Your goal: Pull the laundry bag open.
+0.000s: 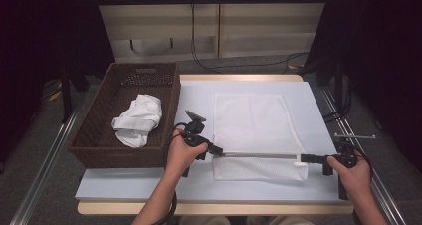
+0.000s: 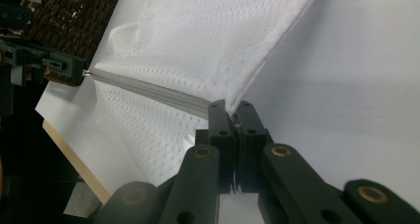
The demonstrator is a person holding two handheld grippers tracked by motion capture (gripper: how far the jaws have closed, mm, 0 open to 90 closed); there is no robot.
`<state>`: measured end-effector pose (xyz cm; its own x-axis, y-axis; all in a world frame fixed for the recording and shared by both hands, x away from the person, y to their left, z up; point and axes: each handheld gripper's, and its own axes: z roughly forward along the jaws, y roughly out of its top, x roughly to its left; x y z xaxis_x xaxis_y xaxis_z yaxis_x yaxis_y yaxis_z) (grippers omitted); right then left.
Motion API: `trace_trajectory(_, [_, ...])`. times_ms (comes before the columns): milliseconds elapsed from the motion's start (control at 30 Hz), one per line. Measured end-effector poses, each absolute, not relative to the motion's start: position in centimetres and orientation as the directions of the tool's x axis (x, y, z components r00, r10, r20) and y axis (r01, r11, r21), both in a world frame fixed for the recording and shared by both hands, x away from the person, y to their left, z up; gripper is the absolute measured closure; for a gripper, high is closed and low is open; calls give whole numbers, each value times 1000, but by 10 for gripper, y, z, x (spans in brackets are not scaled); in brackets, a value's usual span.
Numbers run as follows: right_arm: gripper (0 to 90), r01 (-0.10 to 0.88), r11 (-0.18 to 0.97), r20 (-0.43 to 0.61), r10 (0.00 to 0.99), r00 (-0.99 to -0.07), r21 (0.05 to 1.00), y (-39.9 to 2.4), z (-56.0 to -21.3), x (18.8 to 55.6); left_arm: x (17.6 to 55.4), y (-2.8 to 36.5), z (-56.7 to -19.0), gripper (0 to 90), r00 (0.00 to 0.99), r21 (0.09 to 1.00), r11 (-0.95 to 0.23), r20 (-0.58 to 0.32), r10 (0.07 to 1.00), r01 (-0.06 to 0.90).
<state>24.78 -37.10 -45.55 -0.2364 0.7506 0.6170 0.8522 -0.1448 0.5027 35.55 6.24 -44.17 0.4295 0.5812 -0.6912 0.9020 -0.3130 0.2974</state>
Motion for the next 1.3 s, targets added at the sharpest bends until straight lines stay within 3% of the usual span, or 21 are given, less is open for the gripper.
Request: trace_trajectory(1300, [883,862,-135,619,750,-233,488,-373,-458,252,353,72,-442,867,422,297,-300,-669,612,906])
